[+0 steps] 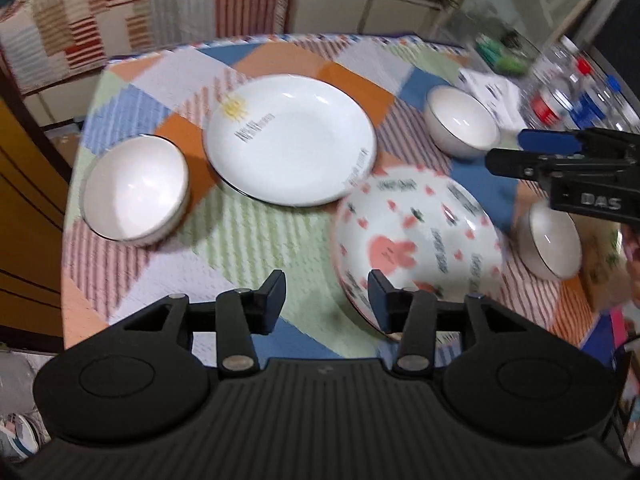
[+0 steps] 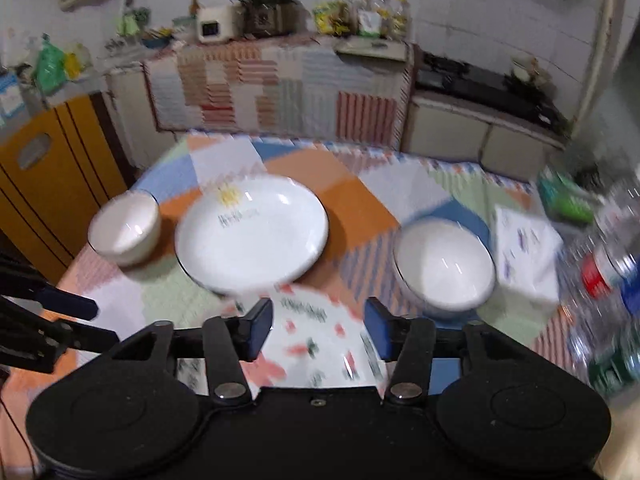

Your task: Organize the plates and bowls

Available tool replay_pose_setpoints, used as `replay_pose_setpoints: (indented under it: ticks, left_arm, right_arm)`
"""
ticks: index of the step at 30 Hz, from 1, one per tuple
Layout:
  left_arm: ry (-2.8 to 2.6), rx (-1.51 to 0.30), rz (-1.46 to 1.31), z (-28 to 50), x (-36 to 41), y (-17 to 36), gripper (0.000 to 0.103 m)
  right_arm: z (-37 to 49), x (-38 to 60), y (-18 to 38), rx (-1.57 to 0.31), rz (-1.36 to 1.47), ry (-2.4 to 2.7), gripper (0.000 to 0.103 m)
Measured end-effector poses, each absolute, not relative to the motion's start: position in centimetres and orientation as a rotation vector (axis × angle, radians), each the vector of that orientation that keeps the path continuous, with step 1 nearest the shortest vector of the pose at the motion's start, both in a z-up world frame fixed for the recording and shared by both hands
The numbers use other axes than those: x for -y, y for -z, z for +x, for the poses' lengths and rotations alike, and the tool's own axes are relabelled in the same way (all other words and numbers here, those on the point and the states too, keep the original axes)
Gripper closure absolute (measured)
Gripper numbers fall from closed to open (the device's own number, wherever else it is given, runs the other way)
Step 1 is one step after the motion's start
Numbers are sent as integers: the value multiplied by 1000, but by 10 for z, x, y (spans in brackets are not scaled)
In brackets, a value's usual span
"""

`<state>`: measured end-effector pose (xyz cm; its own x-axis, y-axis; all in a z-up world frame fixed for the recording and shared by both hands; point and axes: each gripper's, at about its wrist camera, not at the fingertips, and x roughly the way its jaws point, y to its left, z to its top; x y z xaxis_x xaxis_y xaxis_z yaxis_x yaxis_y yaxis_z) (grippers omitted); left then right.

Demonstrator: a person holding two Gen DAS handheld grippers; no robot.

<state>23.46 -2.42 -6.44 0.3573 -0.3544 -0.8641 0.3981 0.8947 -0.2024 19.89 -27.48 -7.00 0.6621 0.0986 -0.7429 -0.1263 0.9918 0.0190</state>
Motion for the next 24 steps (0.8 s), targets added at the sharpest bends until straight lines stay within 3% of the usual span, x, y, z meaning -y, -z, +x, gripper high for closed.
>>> replay_pose_setpoints:
  ticks: [6, 12, 24]
  left_arm:
    - [384, -1053, -41, 252, 10, 86, 54]
    - [321, -1009, -173, 270, 4, 126, 54]
    - [252, -1010, -267, 309, 13, 168, 54]
  right_arm:
    - [234, 262, 64, -741, -56, -278, 28]
    - [273, 254, 91, -699, -74, -344, 28]
    - [334, 269, 165, -912, 65, -291, 28]
